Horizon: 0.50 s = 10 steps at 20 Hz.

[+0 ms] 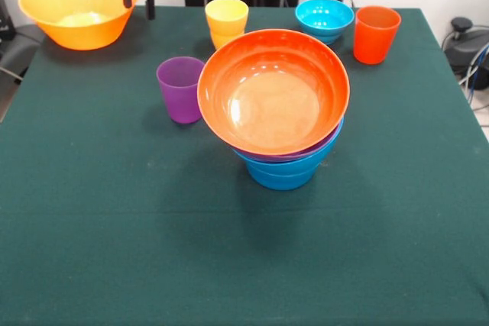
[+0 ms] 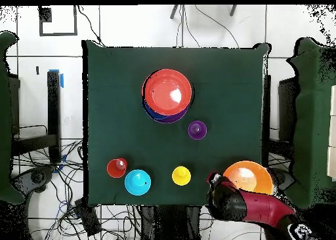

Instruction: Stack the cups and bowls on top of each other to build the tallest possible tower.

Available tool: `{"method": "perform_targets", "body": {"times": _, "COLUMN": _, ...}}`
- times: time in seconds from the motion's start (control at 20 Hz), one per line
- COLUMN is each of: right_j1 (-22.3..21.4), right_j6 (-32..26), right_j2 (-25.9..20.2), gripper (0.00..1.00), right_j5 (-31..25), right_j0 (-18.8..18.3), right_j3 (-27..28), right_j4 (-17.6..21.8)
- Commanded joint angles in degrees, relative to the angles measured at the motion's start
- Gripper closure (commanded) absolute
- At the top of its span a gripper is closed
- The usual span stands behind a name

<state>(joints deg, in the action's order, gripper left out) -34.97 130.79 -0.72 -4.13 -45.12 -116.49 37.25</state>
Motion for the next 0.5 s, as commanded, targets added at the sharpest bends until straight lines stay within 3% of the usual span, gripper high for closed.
{"method": "perform_targets", "body": {"times": 0.05, "right_j1": 5.38, "right_j6": 0.87, "right_j2": 0.33, "gripper": 0.0, "right_j5": 5.37, "right_j0": 1.96, "right_j3": 1.22, "right_j4": 5.62}}
{"method": "perform_targets", "body": {"times": 0.5, "right_j1": 2.93, "right_j6": -1.52, "right_j2": -1.2, "gripper": 0.0, "right_j5": 1.16, "right_j0": -0.96, "right_j3": 1.38, "right_j4": 6.49}}
